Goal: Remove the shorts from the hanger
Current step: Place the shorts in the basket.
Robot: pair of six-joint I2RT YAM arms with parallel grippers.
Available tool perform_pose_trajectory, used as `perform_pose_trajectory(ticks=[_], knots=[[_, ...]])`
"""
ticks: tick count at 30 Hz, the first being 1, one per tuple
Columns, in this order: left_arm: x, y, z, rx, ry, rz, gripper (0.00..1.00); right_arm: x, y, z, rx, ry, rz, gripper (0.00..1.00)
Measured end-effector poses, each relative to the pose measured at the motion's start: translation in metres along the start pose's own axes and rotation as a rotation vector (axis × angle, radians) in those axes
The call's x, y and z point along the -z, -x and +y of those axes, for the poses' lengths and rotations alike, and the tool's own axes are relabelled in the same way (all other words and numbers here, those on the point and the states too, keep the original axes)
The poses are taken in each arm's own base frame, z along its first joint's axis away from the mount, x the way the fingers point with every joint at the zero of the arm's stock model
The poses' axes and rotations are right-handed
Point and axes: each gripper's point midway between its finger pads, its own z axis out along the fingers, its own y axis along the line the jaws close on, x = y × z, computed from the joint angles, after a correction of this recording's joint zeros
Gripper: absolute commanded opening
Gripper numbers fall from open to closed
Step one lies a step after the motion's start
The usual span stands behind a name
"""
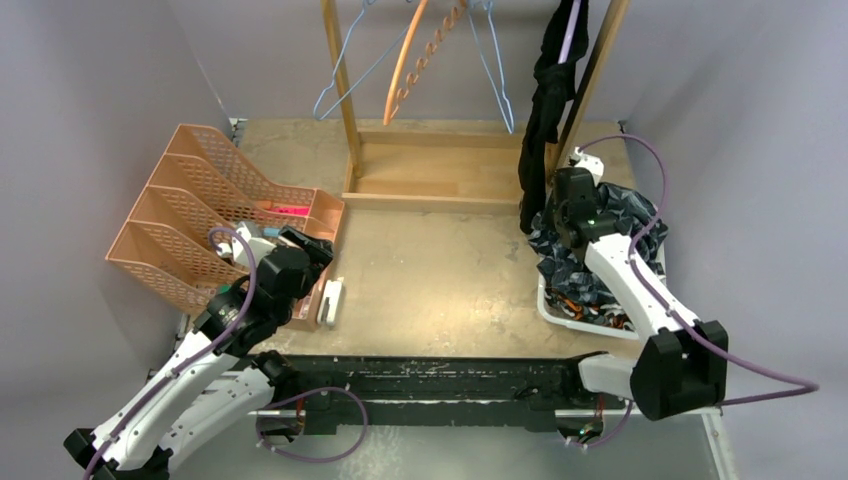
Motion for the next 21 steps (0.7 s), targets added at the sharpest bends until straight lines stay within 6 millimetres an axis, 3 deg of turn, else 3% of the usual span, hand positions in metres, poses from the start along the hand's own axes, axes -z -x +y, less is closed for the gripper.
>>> perform_pose_trajectory(ticks=[3, 8, 13, 18, 21], knots=[[0.000, 0.000, 0.000, 0.000, 0.000, 0.000, 0.80, 0.010, 0.006, -0.005, -0.021, -0.010, -0.023, 0.00], [0.000, 0.000, 0.000, 0.000, 0.000, 0.000, 0.80, 0.037, 0.025, -0.029, -0.052, -0.096, -0.105, 0.00], [0.000, 0.000, 0.000, 0.000, 0.000, 0.000, 0.80, 0.055, 0.052, -0.070, -0.123, -0.233, -0.214, 0.00], [0.001, 0.001, 0.000, 0.002, -0.003, -0.001, 0.80, 0.037, 0.050, -0.110, -0.173, -0.367, -0.187, 0.00], [0.002, 0.002, 0.000, 0.008, -0.009, -0.003, 0.80, 0.007, 0.019, -0.113, -0.168, -0.375, -0.086, 0.00]])
